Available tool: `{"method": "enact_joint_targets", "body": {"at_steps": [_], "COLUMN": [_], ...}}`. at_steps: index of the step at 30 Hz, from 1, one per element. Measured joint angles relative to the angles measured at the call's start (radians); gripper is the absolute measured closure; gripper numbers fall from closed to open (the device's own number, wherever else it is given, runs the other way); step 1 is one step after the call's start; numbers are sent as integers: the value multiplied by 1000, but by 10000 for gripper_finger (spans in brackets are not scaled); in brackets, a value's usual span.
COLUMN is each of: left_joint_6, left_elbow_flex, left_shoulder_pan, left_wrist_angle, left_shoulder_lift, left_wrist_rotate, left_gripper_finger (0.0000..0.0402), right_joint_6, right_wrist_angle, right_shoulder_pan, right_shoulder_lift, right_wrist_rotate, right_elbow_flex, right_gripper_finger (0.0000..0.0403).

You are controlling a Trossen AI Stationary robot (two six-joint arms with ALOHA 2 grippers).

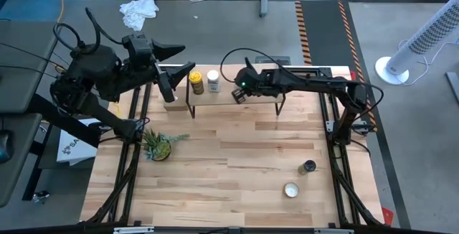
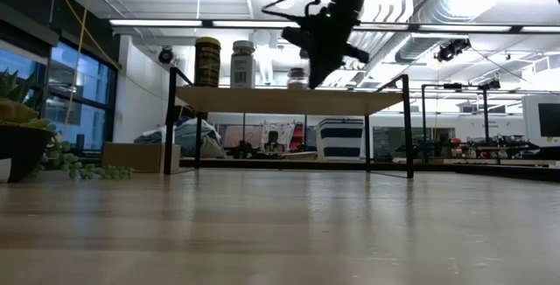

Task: Shelf spices
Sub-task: Put the black seasoning bottle on the shelf

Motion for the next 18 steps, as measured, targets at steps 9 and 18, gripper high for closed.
{"method": "enact_joint_targets", "body": {"at_steps": [9, 18], "left_joint_6": [-1, 19], "left_elbow_flex": [0, 0], "left_shoulder_pan": [-1, -6], "left_wrist_angle": [0, -6], "left_shoulder_lift": [0, -4], "left_wrist_rotate": [0, -1], "left_gripper_finger": [106, 106], "right_joint_6": [26, -127], "right_wrist_angle": [146, -245], "right_shoulder_pan": [57, 83], "right_shoulder_lift": [15, -143], "right_wrist_rotate": [1, 5], "right_elbow_flex": [0, 0], "right_gripper_finger": [403, 403]}}
